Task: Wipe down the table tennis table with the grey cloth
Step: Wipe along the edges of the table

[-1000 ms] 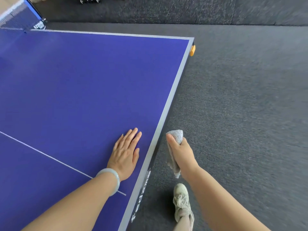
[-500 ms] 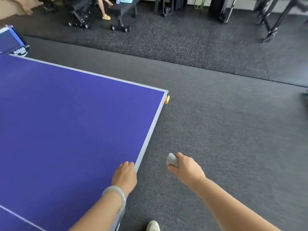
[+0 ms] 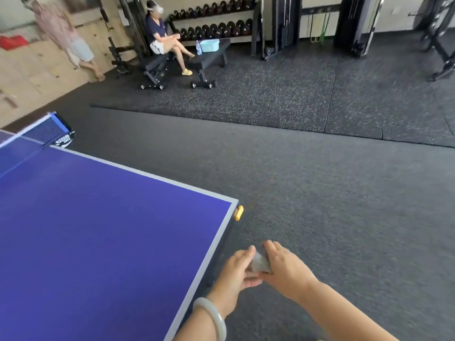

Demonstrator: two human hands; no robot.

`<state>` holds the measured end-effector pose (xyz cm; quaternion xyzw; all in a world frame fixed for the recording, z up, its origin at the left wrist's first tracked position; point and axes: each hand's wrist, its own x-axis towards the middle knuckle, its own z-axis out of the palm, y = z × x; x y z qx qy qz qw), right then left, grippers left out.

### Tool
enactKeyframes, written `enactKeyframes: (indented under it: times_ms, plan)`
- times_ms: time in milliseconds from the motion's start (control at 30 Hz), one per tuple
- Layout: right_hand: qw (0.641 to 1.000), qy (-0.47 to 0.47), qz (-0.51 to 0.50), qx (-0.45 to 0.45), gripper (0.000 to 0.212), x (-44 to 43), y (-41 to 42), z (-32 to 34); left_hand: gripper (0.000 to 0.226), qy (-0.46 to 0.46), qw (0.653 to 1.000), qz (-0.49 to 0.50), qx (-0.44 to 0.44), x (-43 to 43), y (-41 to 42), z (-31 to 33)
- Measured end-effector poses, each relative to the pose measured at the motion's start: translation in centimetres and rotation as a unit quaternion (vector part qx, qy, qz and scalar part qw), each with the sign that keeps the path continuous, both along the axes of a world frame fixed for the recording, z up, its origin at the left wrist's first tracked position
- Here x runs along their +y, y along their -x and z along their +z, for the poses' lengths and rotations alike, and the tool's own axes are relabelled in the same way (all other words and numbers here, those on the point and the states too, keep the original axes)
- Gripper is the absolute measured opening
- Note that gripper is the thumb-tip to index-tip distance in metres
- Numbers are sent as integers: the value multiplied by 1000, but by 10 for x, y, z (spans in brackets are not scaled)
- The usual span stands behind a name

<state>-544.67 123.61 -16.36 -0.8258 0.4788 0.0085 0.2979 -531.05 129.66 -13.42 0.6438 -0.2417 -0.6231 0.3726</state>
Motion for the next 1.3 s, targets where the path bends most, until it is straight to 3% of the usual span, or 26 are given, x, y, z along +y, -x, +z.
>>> enactKeyframes:
  times_ms: [167, 400, 600, 967, 1100, 1300]
  plan:
    - [994, 64, 87, 6, 63, -99, 13, 5, 26, 46, 995, 52, -71, -87, 20, 12]
    - [985, 15, 169, -23, 81, -190, -35, -13, 28, 51, 971, 169, -161, -160, -13, -14]
    - [976, -17, 217, -13, 68, -273, -103, -35, 30, 73, 956, 224, -176, -236, -81, -43]
    - [928, -59, 366, 45, 81, -349, -218, -71, 25, 22, 915, 309, -259, -282, -164, -75]
    - [905, -76, 416, 48, 79, -360, -241, -93, 24, -66, 876, 330, -344, -272, -177, -97]
    - [883, -194, 426, -33, 68, -368, -231, -121, 47, -208, 785, 204, -546, -274, -173, -141]
